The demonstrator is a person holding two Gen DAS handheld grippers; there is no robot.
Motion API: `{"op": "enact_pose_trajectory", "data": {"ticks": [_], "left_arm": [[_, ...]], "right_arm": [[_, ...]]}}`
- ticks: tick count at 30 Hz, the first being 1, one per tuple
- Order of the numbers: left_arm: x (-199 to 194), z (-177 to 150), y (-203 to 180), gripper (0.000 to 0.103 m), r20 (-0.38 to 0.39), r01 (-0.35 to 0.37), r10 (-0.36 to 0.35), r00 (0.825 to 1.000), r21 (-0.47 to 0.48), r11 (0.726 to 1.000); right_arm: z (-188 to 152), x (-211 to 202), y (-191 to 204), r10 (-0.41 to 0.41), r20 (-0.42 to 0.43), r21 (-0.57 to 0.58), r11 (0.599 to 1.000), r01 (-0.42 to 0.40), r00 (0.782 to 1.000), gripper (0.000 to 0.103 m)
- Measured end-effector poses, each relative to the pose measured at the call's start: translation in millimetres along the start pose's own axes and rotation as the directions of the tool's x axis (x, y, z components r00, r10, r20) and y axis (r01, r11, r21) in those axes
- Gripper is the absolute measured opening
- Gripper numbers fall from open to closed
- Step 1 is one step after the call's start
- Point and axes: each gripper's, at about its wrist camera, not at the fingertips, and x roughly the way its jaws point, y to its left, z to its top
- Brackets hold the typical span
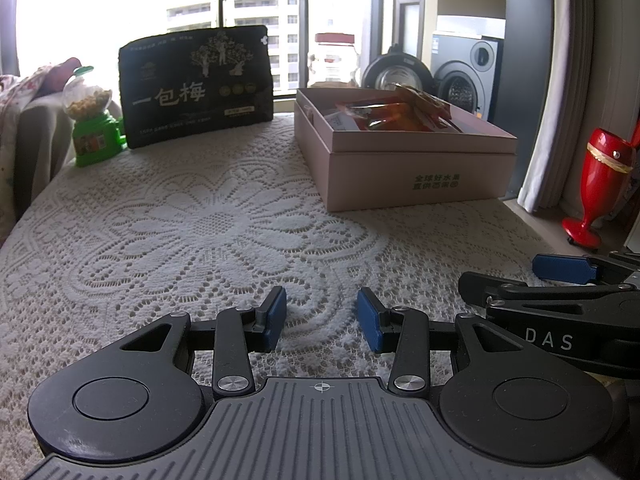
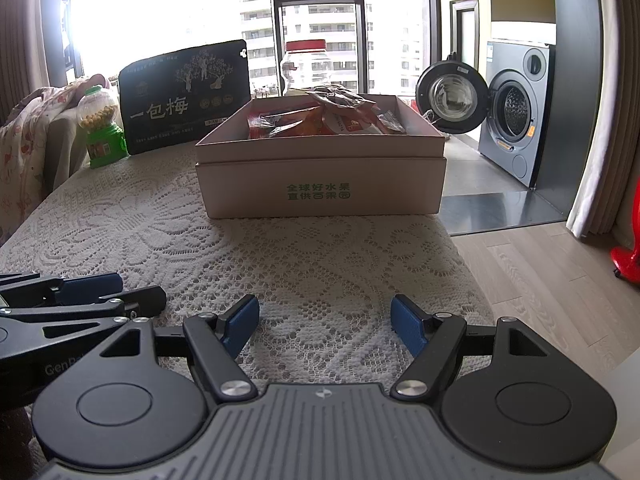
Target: Organize snacks
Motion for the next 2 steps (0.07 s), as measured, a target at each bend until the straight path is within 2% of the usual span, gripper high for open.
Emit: {"op": "enact_pose_trajectory", "data": {"ticks": [2], "left_arm": [[-0.1, -0.2, -0.7, 0.045, -0.001, -0.004, 0.004, 1.0, -0.002, 1.0]], "right_arm": [[0.2, 0.2, 0.4, -0.002, -0.003, -0.001, 1.0, 0.002, 1.0, 0.074]]}}
